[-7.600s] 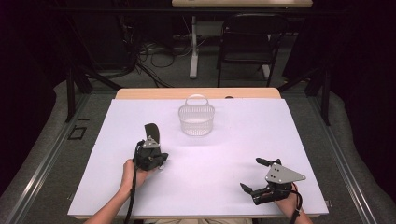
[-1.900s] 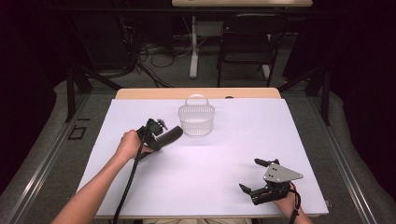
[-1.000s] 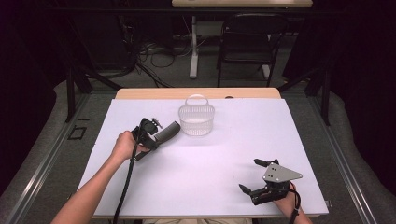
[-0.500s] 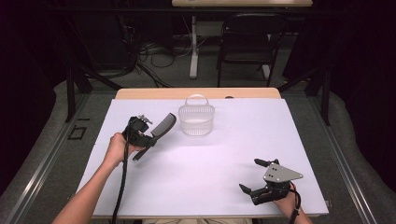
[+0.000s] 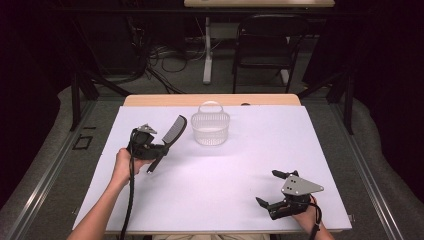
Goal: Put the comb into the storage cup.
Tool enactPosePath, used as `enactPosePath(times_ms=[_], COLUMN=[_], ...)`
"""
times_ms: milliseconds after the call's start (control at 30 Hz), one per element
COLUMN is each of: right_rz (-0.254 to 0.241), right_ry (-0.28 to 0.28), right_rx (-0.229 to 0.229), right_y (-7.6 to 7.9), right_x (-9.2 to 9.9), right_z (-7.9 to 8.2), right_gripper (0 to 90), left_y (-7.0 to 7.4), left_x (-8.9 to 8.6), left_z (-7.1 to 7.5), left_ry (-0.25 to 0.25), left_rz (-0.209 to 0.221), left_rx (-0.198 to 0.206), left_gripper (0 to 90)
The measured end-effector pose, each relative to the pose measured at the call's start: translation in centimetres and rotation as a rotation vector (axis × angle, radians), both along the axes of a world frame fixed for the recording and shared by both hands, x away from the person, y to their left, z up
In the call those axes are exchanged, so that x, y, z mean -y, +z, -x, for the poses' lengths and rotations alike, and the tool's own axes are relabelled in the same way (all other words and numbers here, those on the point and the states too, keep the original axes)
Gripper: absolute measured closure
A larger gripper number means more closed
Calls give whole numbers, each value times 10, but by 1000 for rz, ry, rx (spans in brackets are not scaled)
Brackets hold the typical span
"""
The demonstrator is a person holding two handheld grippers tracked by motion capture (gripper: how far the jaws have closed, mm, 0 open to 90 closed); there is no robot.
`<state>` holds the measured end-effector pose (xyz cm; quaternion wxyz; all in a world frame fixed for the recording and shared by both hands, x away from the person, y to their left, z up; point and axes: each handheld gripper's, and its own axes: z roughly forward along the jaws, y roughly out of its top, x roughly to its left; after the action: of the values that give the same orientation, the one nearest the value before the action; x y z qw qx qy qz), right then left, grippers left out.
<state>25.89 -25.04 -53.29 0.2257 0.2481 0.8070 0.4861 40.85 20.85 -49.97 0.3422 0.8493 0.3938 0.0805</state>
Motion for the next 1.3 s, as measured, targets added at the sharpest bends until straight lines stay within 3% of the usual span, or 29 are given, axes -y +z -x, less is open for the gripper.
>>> enactPosePath(times_ms=[367,1300], right_rz=[1,3], right_ry=[5,-2], right_rx=[3,-2], right_y=[0,0], right_x=[0,0], right_z=[1,0], right_gripper=[6,6], left_y=[-3,-4], left_x=[-2,-3], left_z=[10,23], left_ry=[9,96], left_rz=[39,122], left_rx=[95,235], left_gripper=[725,725])
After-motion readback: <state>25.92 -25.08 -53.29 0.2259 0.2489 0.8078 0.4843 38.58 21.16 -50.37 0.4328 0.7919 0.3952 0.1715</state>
